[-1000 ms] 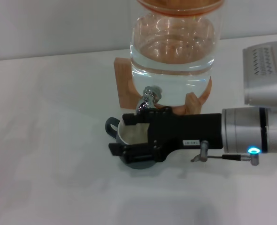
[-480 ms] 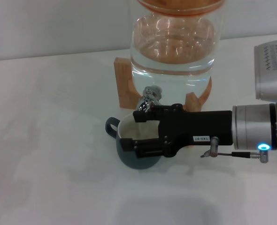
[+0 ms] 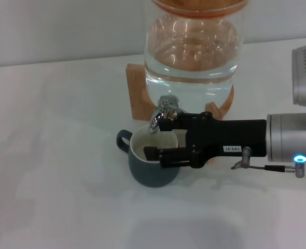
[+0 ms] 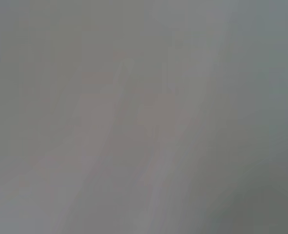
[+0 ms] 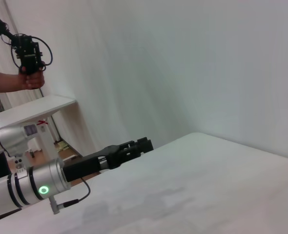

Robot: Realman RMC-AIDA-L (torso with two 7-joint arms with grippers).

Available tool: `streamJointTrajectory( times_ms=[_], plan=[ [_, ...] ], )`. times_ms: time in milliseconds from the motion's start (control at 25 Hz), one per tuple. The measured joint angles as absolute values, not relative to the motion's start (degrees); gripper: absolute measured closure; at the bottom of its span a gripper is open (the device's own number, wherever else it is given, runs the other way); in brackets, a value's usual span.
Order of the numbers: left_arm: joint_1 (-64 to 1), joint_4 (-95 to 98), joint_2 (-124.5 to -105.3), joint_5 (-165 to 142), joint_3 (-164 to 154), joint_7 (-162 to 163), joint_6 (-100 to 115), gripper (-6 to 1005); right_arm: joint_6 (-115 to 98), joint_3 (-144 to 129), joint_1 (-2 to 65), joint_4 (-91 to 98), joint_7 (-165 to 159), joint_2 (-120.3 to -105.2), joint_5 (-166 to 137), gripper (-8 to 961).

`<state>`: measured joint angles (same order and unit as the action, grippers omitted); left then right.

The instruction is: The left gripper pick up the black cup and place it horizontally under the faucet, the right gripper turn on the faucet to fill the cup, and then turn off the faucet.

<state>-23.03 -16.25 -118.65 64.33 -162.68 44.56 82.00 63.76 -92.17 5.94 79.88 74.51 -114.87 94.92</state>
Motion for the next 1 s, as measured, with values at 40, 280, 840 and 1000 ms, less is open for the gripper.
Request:
streamJointTrajectory(
  times_ms=[40,280,840,1000],
  plan=[
    [-23.05,-16.25,-118.65,64.33,-162.69,44.56,82.00,467,63.81,-92.03,5.98,79.69,74.68,-114.87,95.00,143],
    [-23.17,-16.35,-118.65,64.33,-162.69,44.65,82.00,467,64.99,-91.65,6.08,79.43,75.30,-114.86,95.29,143],
    [-23.10,-16.54,-118.29,65.78,-162.63,44.87,83.35,467,82.19,-78.89,4.49,77.06,82.17,-114.99,101.66,142],
    [-23.02,-16.54,-117.97,66.92,-162.66,44.95,83.40,467,83.13,-71.83,4.17,70.70,88.83,-115.05,104.35,142]
  ],
)
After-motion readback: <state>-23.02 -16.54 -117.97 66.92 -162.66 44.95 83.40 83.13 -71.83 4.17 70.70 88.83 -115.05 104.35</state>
